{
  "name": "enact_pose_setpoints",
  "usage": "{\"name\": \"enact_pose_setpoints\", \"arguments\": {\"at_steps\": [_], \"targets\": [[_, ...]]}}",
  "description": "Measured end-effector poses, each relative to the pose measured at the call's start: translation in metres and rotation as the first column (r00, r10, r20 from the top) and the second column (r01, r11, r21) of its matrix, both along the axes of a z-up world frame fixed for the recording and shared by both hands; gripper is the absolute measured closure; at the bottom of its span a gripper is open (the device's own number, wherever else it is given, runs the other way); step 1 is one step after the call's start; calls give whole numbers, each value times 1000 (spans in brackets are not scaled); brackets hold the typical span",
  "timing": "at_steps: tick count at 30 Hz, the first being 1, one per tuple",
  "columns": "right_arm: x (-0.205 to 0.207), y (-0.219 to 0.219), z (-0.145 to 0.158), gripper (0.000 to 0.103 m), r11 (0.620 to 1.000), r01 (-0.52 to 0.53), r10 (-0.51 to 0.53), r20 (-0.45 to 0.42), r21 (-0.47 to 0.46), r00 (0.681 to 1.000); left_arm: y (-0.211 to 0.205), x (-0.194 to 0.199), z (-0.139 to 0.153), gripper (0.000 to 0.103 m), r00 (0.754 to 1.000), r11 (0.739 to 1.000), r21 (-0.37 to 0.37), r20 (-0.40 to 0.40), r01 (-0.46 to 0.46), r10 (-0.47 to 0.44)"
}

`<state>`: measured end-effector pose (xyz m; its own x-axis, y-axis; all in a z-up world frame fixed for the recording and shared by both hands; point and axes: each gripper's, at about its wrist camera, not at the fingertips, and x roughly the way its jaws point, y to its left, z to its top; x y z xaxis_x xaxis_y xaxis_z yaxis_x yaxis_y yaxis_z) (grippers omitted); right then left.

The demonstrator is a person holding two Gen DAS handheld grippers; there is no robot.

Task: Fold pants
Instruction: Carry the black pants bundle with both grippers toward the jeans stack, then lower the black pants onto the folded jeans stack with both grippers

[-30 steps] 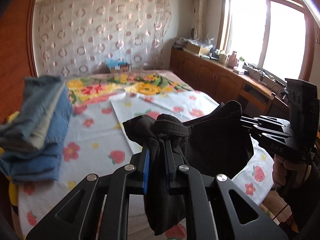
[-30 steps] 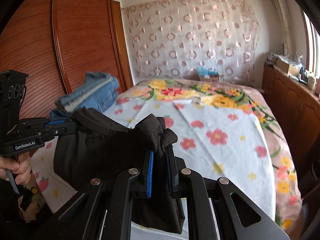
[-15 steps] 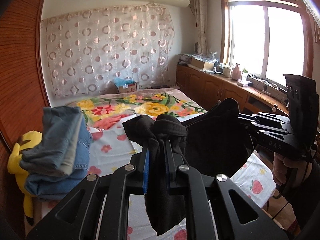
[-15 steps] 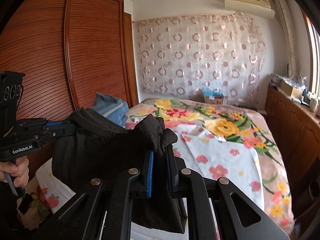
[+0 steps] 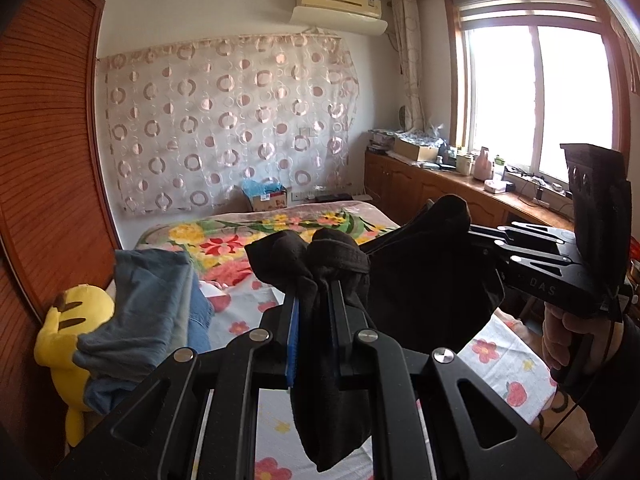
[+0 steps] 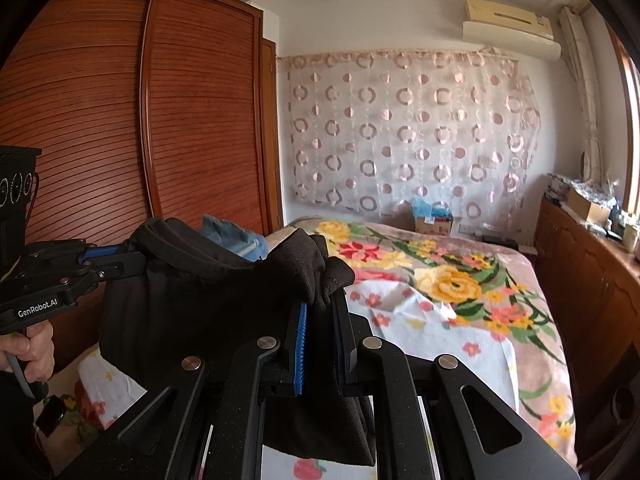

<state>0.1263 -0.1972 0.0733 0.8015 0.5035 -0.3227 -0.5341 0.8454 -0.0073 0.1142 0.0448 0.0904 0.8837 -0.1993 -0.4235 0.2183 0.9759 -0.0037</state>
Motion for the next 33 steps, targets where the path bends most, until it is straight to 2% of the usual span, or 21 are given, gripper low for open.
{"name": "enact_pose_setpoints", "arguments": {"at_steps": [14,22,33], "targets": [[80,42,6,92,993,-119,120,28,-23,992,50,22,3,90,994,994,2,3,-114,114],[147,62,0,92,980,-195,196,45,-35,980,87,50,-11,90,982,982,1,-10,-188,188],[230,104,-4,92,957,-286,288,42,-55,957,127,79,-27,90,957,956,-48,-44,-289,287]]}}
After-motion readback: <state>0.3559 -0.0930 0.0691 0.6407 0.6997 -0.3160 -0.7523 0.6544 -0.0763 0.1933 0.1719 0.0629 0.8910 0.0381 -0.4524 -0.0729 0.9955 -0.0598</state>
